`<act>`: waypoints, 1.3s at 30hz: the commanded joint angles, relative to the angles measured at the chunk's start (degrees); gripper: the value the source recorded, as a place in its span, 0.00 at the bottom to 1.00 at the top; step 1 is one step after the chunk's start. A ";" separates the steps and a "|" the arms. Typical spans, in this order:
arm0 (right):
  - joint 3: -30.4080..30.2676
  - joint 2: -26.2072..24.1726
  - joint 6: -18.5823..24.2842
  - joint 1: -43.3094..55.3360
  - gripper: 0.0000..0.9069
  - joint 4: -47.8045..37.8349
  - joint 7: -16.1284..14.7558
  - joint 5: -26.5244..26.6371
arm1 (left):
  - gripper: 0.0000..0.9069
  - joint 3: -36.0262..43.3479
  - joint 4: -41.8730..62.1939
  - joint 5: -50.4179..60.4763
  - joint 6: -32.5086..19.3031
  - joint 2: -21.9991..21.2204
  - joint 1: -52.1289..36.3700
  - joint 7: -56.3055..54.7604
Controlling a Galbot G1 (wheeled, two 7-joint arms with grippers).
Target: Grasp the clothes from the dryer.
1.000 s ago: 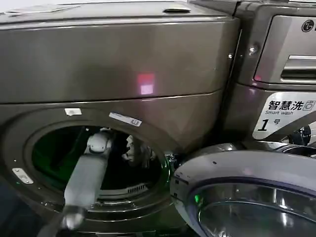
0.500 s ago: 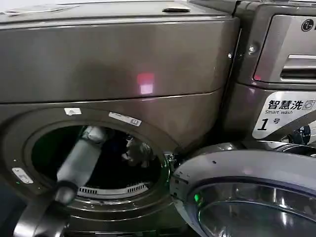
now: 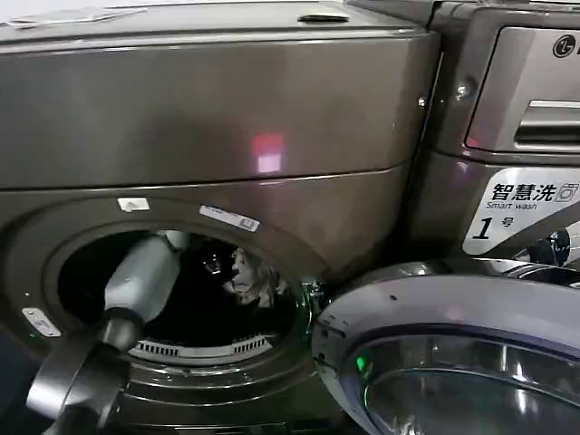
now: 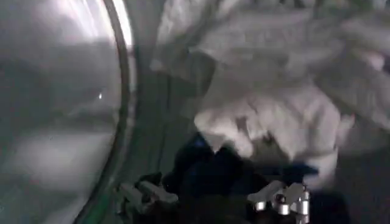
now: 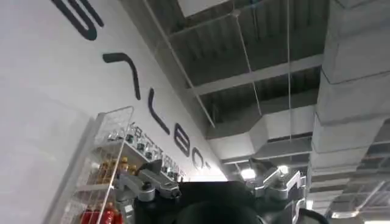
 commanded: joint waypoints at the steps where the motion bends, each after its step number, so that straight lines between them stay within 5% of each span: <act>1: -0.22 0.07 -0.01 0.16 1.00 0.36 0.07 -0.01 | 1.00 -0.96 2.63 16.61 -1.98 -0.31 -1.74 2.26; 13: 0.29 0.07 0.17 -0.47 1.00 0.18 -0.04 0.08 | 1.00 3.68 5.95 9.45 -0.02 -0.95 0.89 -0.28; 14: 0.28 0.10 0.18 -0.47 1.00 0.11 -0.04 0.06 | 0.84 3.70 6.02 9.47 0.00 -0.93 1.07 -0.12; 16: 0.21 0.11 0.16 -0.42 1.00 0.15 -0.03 0.04 | 0.16 3.80 6.03 9.52 -0.07 -0.85 1.17 0.11; 18: 0.15 0.10 0.17 -0.33 1.00 0.20 0.01 0.03 | 0.00 3.75 5.98 9.49 -0.21 -0.82 1.05 0.20; 39: -0.36 0.43 0.04 0.37 1.00 0.06 0.37 -0.35 | 0.00 0.74 3.43 7.40 -0.85 0.08 1.78 -0.68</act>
